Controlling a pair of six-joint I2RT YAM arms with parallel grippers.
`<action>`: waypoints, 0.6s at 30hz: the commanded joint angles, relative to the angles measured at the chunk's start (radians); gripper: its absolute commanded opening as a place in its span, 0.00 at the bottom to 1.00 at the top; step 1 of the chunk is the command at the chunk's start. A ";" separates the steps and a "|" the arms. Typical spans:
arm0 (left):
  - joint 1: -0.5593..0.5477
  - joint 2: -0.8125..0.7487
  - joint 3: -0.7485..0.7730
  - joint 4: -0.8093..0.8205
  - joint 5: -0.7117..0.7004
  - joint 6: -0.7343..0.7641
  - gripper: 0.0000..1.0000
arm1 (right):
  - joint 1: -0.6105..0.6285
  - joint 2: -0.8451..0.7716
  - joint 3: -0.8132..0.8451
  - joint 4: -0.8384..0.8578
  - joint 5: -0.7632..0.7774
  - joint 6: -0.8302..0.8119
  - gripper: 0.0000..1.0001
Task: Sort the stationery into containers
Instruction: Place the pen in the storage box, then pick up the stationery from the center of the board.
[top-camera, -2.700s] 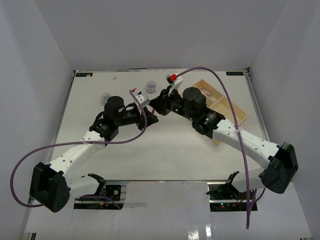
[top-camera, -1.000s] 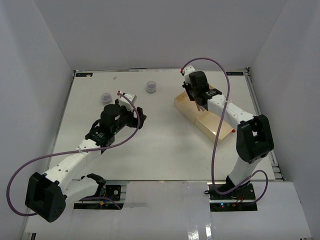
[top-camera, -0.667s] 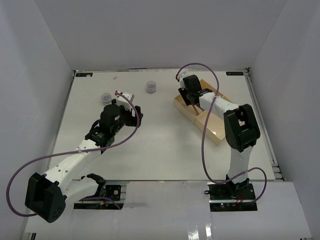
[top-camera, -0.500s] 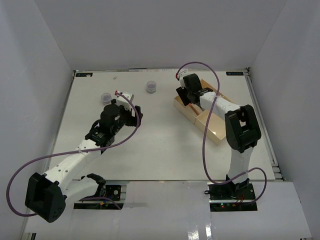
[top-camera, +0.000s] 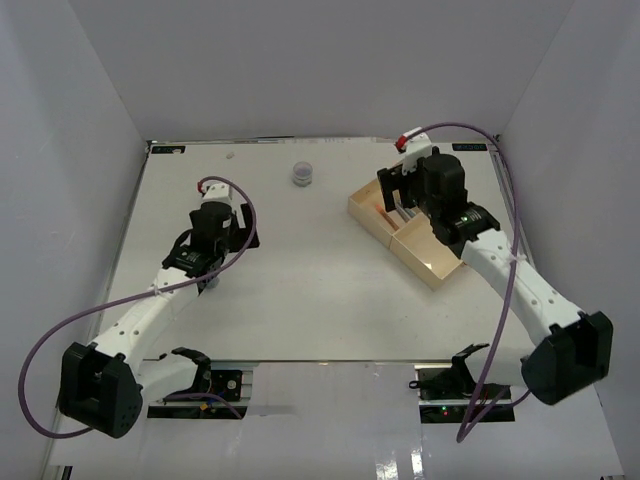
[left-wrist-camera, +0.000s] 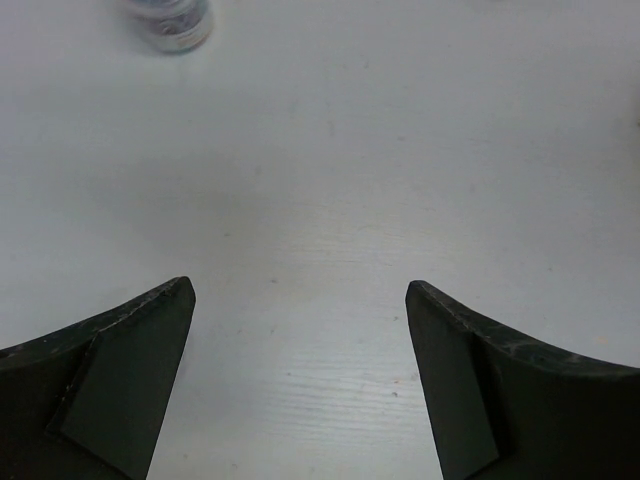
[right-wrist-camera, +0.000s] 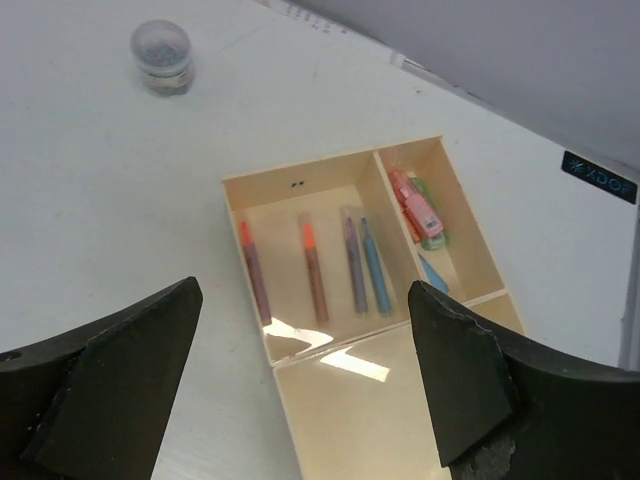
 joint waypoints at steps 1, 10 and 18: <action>0.087 -0.033 0.028 -0.189 -0.079 -0.145 0.98 | -0.002 -0.115 -0.139 0.055 -0.118 0.081 0.90; 0.276 -0.025 -0.019 -0.263 0.011 -0.147 0.98 | -0.001 -0.363 -0.423 0.160 -0.297 0.209 0.90; 0.314 0.102 -0.007 -0.271 0.004 -0.147 0.98 | -0.001 -0.446 -0.544 0.163 -0.383 0.227 0.90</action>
